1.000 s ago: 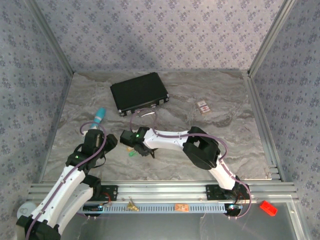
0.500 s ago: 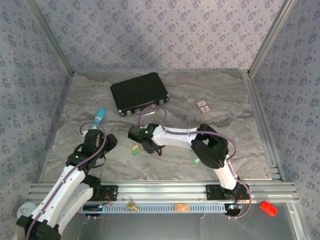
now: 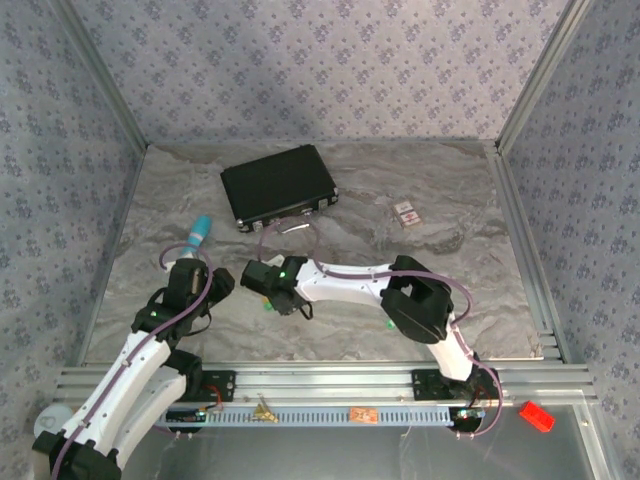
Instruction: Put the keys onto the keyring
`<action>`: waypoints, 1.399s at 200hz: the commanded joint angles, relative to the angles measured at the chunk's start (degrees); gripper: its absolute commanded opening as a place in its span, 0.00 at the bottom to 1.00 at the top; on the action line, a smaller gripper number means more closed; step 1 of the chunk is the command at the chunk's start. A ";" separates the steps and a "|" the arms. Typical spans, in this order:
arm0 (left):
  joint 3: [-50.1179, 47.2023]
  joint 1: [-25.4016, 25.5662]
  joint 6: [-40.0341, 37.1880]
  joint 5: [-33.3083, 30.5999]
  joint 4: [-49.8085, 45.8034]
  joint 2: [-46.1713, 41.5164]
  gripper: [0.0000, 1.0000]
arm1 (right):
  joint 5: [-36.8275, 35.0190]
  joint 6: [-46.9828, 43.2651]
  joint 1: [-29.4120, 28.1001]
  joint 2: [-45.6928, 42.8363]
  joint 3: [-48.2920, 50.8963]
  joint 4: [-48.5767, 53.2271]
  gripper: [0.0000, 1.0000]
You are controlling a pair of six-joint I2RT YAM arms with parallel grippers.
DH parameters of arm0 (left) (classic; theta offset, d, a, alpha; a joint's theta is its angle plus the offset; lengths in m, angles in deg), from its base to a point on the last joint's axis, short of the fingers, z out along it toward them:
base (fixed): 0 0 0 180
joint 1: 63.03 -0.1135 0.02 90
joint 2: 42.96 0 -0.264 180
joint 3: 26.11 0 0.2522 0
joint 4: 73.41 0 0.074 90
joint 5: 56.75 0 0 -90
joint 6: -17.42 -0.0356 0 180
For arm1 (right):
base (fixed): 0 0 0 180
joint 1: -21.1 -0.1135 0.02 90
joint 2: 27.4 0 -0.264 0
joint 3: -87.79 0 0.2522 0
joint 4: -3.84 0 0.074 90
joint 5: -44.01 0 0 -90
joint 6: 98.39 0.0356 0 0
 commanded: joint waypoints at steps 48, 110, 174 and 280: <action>0.36 0.11 0.23 -0.71 -0.85 -1.10 0.55 | -0.59 -1.26 -0.19 5.30 -4.66 5.47 0.34; 0.38 0.11 0.18 -0.71 -1.21 -1.31 0.54 | -2.11 -1.25 -0.19 7.05 -5.86 6.87 0.32; 0.33 0.11 0.27 -0.64 -1.25 -1.49 0.55 | -6.19 -0.98 -0.43 7.51 -7.17 10.02 0.25; 0.47 0.11 0.29 -0.77 -1.64 -1.71 0.55 | -5.74 -1.24 -0.44 8.81 -8.24 10.74 0.22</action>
